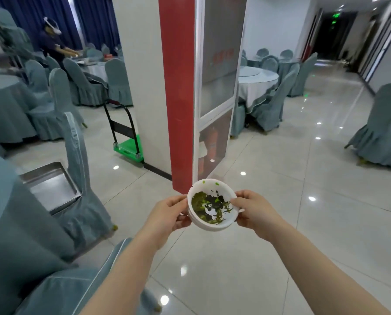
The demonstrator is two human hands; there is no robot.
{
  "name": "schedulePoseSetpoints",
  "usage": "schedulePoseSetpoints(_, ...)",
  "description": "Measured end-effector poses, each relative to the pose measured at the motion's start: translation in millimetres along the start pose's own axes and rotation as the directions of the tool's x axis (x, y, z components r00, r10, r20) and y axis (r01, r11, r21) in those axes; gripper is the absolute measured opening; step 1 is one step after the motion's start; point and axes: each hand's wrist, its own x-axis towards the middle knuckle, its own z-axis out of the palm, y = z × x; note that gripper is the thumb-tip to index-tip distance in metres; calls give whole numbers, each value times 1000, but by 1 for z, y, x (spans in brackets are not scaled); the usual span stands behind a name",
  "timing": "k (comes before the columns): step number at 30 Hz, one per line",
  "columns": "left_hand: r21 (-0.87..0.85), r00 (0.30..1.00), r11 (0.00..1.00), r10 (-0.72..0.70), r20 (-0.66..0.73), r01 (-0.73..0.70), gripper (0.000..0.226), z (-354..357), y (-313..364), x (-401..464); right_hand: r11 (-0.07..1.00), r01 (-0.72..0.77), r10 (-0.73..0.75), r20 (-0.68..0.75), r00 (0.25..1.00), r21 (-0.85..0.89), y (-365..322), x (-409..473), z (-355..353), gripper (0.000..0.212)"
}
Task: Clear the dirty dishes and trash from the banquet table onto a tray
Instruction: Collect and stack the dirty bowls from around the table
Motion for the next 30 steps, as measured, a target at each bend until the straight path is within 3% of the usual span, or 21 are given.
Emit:
schedulePoseSetpoints(7, -68, 999, 997, 34, -2, -34, 12, 29, 46, 132, 987, 20, -18, 17, 1000, -162, -61, 110, -33, 16)
schedulePoseSetpoints(12, -104, 999, 994, 27, -47, -32, 15, 14, 77, 202, 960, 45, 0, 159, 987, -276, -98, 193, -19, 22)
schedulePoseSetpoints(16, -185, 981, 982, -8, -196, -29, 28, -15, 101, 263, 934, 157, -74, 255, 964, -321, -130, 283, 15, 17)
schedulePoseSetpoints(19, -174, 956, 983, 12, -294, -66, 21, -39, 116, 303, 931, 213, -101, 353, 930, -297, -156, 353, 51, 13)
schedulePoseSetpoints(24, -221, 855, 969, -18, -518, -113, 15, -94, 132, 353, 889, 336, -108, 571, 814, -311, -196, 454, 133, 12)
schedulePoseSetpoints(30, -222, 664, 951, -22, -747, -217, 18, -191, 134, 357, 786, 508, 19, 836, 549, -352, -226, 502, 272, 16)
